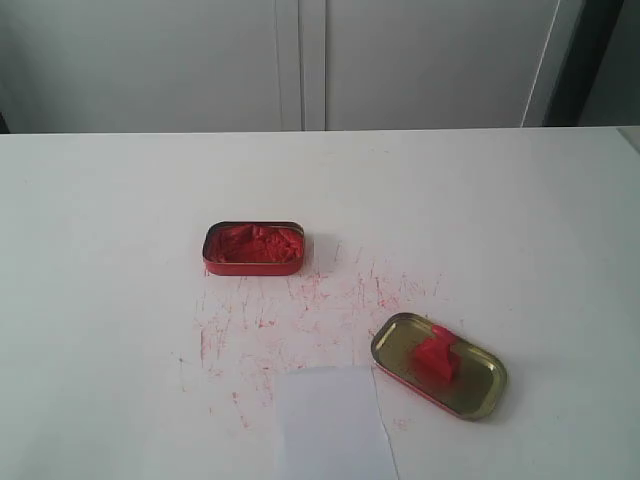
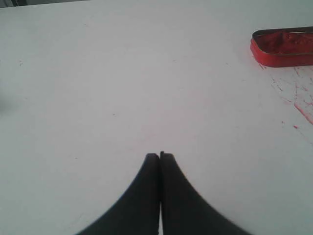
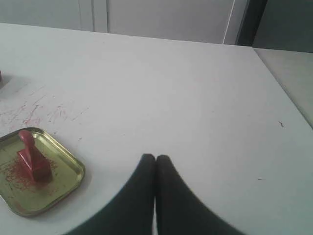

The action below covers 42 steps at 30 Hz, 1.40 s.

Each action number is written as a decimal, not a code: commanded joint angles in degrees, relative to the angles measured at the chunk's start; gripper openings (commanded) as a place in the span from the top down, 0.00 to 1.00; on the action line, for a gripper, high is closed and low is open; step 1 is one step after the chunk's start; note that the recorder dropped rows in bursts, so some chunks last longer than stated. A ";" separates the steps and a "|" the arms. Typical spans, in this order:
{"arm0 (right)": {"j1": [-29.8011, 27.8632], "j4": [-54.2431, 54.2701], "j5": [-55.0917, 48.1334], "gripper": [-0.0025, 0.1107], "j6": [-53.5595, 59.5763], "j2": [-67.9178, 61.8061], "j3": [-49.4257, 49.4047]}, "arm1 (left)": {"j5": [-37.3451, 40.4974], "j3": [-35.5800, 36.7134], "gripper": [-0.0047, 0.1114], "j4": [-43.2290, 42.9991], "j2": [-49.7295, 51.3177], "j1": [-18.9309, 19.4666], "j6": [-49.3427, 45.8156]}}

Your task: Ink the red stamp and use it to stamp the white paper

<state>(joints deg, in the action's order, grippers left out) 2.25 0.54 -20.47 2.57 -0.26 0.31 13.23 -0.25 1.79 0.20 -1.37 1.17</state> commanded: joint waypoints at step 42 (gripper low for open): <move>0.18 -0.20 29.91 0.98 -1.29 0.26 -0.31 | -0.33 0.25 0.96 -0.12 -0.20 0.07 0.14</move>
<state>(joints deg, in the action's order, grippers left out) 2.25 0.54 8.65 1.72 -0.26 0.31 13.23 -0.25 1.79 0.20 -1.37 1.17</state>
